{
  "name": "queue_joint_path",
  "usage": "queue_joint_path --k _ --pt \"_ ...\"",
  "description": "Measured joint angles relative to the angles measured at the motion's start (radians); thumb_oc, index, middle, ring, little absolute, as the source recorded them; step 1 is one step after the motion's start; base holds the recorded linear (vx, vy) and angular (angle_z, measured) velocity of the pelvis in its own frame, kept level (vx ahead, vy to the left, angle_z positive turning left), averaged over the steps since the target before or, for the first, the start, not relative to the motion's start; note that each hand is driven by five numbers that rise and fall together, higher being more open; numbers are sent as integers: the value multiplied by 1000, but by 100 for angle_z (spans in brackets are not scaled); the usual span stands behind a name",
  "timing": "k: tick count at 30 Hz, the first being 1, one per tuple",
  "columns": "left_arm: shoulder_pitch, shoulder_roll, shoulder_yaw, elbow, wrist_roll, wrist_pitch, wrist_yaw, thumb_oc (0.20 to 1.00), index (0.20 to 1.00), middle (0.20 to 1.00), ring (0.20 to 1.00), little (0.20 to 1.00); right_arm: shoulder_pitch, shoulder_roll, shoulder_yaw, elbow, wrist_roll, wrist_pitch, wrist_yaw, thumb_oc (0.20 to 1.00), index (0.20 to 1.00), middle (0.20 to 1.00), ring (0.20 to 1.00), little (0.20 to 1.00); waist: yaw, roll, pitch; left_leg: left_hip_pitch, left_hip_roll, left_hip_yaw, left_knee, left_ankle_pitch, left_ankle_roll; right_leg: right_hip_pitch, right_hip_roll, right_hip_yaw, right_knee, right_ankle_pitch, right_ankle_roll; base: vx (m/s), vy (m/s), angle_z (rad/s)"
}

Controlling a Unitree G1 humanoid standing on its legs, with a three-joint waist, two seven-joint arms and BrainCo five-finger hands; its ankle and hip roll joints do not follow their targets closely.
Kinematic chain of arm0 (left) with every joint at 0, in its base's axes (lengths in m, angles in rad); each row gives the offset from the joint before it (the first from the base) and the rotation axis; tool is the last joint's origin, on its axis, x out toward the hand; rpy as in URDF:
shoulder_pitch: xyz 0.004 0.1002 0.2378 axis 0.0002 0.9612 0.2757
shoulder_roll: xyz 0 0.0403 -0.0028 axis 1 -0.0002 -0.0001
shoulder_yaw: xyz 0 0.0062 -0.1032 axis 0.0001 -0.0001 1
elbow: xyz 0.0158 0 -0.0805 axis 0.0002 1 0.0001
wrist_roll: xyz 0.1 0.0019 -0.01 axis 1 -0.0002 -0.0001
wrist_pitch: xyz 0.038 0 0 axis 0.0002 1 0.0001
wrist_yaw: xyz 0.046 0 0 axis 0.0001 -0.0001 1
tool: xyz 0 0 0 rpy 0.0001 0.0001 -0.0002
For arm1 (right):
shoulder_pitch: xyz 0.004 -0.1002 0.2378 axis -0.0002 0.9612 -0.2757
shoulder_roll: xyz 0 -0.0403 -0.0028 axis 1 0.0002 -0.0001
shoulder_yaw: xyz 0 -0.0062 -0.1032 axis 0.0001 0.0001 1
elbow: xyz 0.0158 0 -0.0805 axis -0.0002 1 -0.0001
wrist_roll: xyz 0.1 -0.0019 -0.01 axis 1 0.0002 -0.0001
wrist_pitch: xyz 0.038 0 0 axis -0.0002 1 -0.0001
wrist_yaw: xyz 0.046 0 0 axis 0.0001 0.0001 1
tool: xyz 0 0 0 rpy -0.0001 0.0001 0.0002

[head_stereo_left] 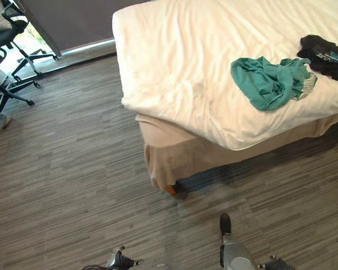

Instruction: Tidy up the quilt and then pick up the clothes from the bed and put them into the laundry hamper.

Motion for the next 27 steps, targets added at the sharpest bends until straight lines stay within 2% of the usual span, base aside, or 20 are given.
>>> queue_joint_path --k 1,2,3,4,5,6,7,10,13,14,16,17,18,19,20,21,23,25,27 --pt "0 -8 1 -14 -4 -2 -3 1000 1000 1000 1000 1000 -1 -5 1 -9 -1 1 -2 1000 1000 1000 1000 1000 5 -20 11 -3 -3 4 -2 -5 -5 19 2 -3 -1 -14 -18 166 -114 30" --pt "-6 -14 -17 -54 -2 -12 -11 1000 1000 1000 1000 1000 -10 -19 3 -13 -10 -2 -10 1000 1000 1000 1000 1000 27 -43 12 -25 -66 -16 -54 -40 -25 39 1 9 -1 -41 -41 190 -87 -17" --pt "-14 -12 -22 -63 -5 -18 -13 1000 1000 1000 1000 1000 -20 -31 2 -11 -25 -2 -16 1000 1000 1000 1000 1000 41 -46 12 -25 -117 -63 -142 -46 -28 39 0 20 0 -45 -31 193 -61 -36" --pt "-18 -11 -22 -72 -5 -22 -12 1000 1000 1000 1000 1000 -28 -48 2 -10 -35 -3 -18 1000 1000 1000 1000 1000 45 -33 11 -35 -152 -81 -218 -39 -28 45 21 22 -1 -54 -30 266 -30 -33" --pt "-18 -11 -21 -77 -8 -22 -15 1000 1000 1000 1000 1000 -28 -52 3 -4 -37 -3 -18 1000 1000 1000 1000 1000 35 -9 11 -46 -160 -67 -294 5 8 72 62 2 -6 -61 -35 194 -2 -20" --pt "-17 -9 -20 -75 -16 -22 -15 1000 1000 1000 1000 1000 -26 -46 4 6 -37 0 -18 1000 1000 1000 1000 1000 26 -7 11 -47 -156 -63 -307 24 11 88 79 -3 -6 -67 -42 200 -16 -9" --pt "-14 -8 -14 -76 -34 -23 -16 1000 1000 1000 1000 1000 -17 -29 7 12 -39 1 -17 1000 1000 1000 1000 1000 17 -5 8 -38 -158 -61 -317 40 25 112 93 -7 -6 -98 -45 112 -30 -10" --pt "-15 -15 28 -112 -105 -34 -10 1000 1000 1000 1000 1000 49 -11 4 16 -39 2 -18 1000 1000 1000 1000 1000 1 3 -3 -23 -139 -57 -357 84 27 142 125 -23 -6 -126 -53 135 -6 8" --pt "-1 -6 91 -200 -177 -33 25 1000 1000 1000 1000 1000 68 -4 3 15 -38 2 -21 1000 1000 1000 1000 1000 -6 20 -7 -1 -122 -50 -387 114 36 139 138 -21 1 -120 -59 48 7 5" --pt "29 27 136 -401 -224 -29 47 1000 1000 1000 1000 1000 83 -3 2 -5 -38 -2 -27 1000 1000 1000 1000 1000 -6 25 -4 8 -122 -50 -395 124 37 137 140 -25 1 -120 -58 17 -9 13" --pt "12 91 153 -560 -240 -73 105 1000 1000 1000 1000 1000 100 3 2 -30 -38 -9 -40 1000 1000 1000 1000 1000 3 24 3 4 -131 -50 -395 112 54 137 133 -28 1 -125 -49 21 -13 17" --pt "9 172 207 -717 -242 -92 160 1000 1000 1000 1000 1000 108 11 -1 -42 -37 -25 -48 1000 1000 1000 1000 1000 9 26 4 4 -132 -53 -396 87 59 136 133 -27 0 -131 -35 -12 -19 10" --pt "-4 204 233 -750 -242 -122 197 1000 1000 1000 1000 1000 111 14 -1 -40 -37 -28 -50 1000 1000 1000 1000 1000 17 35 8 5 -130 -60 -396 68 65 137 134 -28 0 -137 -27 -77 -22 8" --pt "-71 272 281 -793 -242 -132 259 1000 1000 1000 1000 1000 122 13 -2 -41 -36 -37 -47 1000 1000 1000 1000 1000 16 54 16 -7 -131 -70 -398 41 68 121 132 -29 5 -136 -22 -100 -18 8" --pt "-151 376 292 -849 -229 -135 323 1000 1000 1000 1000 1000 119 12 -1 -40 -36 -45 -41 1000 1000 1000 1000 1000 23 60 19 -57 -141 -71 -402 30 68 60 120 -28 38 -135 -19 -114 -7 6" --pt "-221 441 293 -855 -218 -145 348 1000 1000 1000 1000 1000 118 7 -1 -39 -36 -45 -40 1000 1000 1000 1000 1000 22 69 31 -80 -150 -68 -402 33 69 29 109 -26 43 -128 -10 -74 -7 0" --pt "-289 485 253 -862 -178 -136 364 1000 1000 1000 1000 1000 120 -3 0 -21 -36 -45 -30 1000 1000 1000 1000 1000 20 76 39 -99 -158 -54 -402 41 73 5 100 -20 48 -123 -2 -75 10 -9" --pt "-394 512 193 -862 -108 -126 356 1000 1000 1000 1000 1000 117 -16 1 -24 -35 -45 -18 1000 1000 1000 1000 1000 5 68 57 -123 -167 -41 -399 48 82 -34 91 -6 58 -118 6 -91 29 -18" --pt "-524 550 82 -844 -58 -107 350 1000 1000 1000 1000 1000 85 -18 1 -23 -35 -40 -17 1000 1000 1000 1000 1000 -9 48 89 -152 -170 -21 -396 57 91 -77 87 11 76 -113 12 -69 38 -24"
